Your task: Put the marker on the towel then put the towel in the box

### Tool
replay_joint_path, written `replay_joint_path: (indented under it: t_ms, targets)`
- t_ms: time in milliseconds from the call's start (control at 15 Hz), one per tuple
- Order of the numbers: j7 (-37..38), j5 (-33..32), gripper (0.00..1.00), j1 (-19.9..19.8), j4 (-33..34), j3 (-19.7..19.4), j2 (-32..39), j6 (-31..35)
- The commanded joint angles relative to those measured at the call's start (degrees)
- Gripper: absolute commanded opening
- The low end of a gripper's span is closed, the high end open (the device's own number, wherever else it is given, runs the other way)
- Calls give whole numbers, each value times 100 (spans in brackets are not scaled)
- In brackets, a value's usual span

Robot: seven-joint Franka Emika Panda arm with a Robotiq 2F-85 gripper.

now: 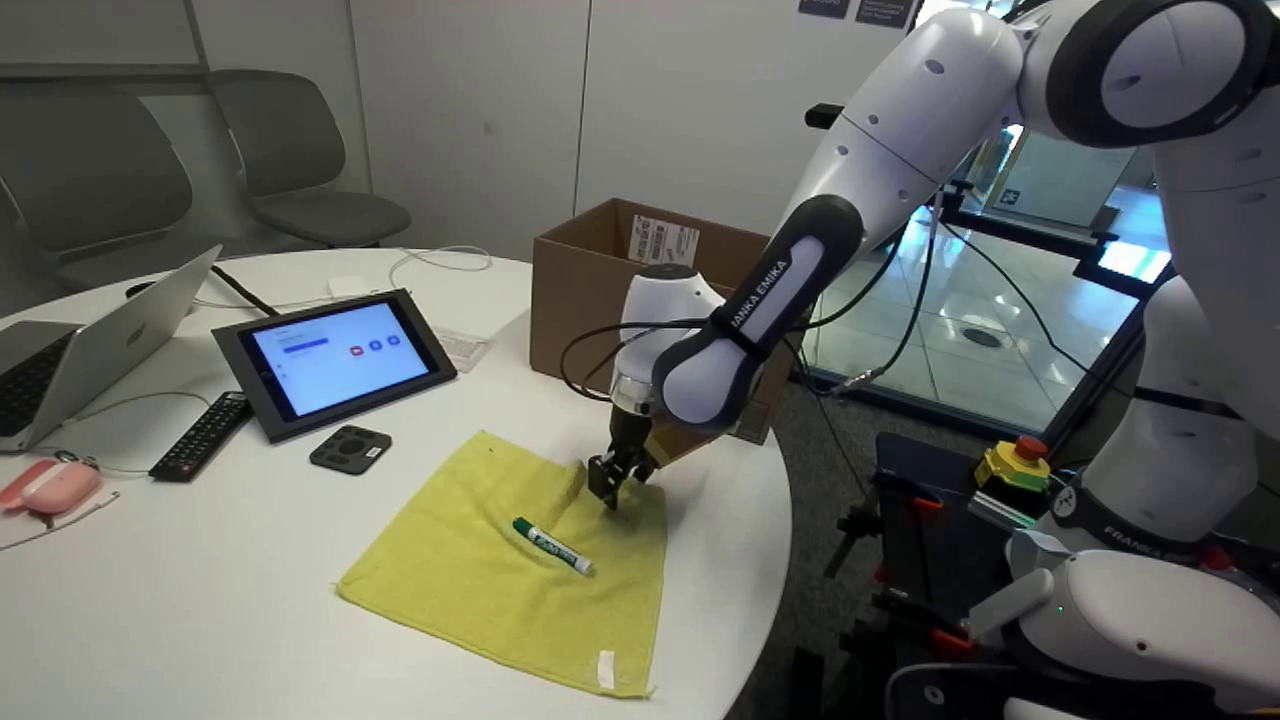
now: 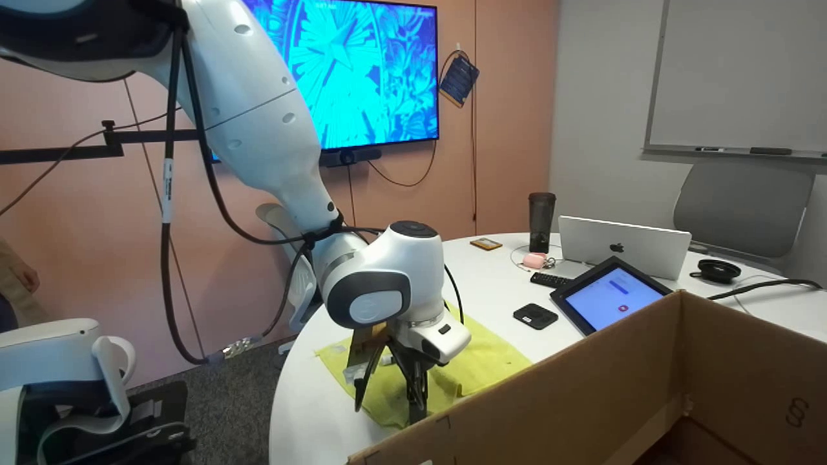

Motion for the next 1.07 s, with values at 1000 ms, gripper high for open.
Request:
replay_joint_path:
  t_ms: [1000]
  targets:
    - [-1151, 197, 3, -659, -43, 814, -722, -855]
